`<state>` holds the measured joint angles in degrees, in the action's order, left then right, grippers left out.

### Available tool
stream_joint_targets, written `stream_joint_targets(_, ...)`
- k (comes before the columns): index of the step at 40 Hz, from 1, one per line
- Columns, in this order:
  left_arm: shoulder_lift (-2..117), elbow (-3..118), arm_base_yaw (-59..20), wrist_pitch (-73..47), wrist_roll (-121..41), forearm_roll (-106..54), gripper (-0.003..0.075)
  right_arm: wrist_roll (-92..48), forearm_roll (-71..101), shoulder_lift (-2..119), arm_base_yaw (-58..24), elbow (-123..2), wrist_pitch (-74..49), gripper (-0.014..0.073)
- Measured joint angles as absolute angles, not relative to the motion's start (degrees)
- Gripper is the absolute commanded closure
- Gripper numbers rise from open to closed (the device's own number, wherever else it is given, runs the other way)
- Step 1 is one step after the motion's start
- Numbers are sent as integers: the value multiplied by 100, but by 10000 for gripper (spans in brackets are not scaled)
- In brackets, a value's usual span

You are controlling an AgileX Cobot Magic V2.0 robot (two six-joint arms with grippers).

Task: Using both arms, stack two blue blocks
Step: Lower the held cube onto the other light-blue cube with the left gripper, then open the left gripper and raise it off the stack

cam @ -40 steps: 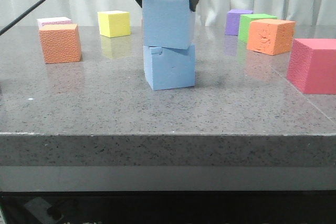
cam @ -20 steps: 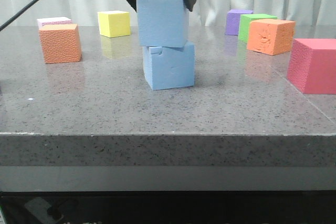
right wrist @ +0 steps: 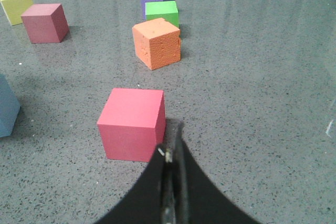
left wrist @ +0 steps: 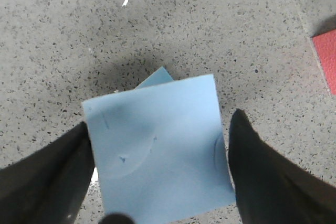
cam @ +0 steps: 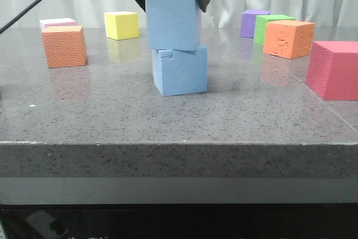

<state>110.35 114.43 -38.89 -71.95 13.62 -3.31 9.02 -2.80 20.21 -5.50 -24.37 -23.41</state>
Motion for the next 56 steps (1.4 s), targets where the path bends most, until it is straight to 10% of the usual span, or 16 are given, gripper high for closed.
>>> stream_joint_targets(23, 11035, 12156, -3889, -7206, 1362, -170, 214, 902, -280, 2021, -550, -2437, -2341, 663)
stream_joint_targets(39, 11024, 12487, -3889, -7219, 1336, -82, 731, 902, -280, 2021, -550, -2437, -2341, 663)
stream_joint_targets(56, 10521, 12362, -3889, -7231, 1094, 352, 738, 902, -280, 2021, -550, -2437, -2341, 663)
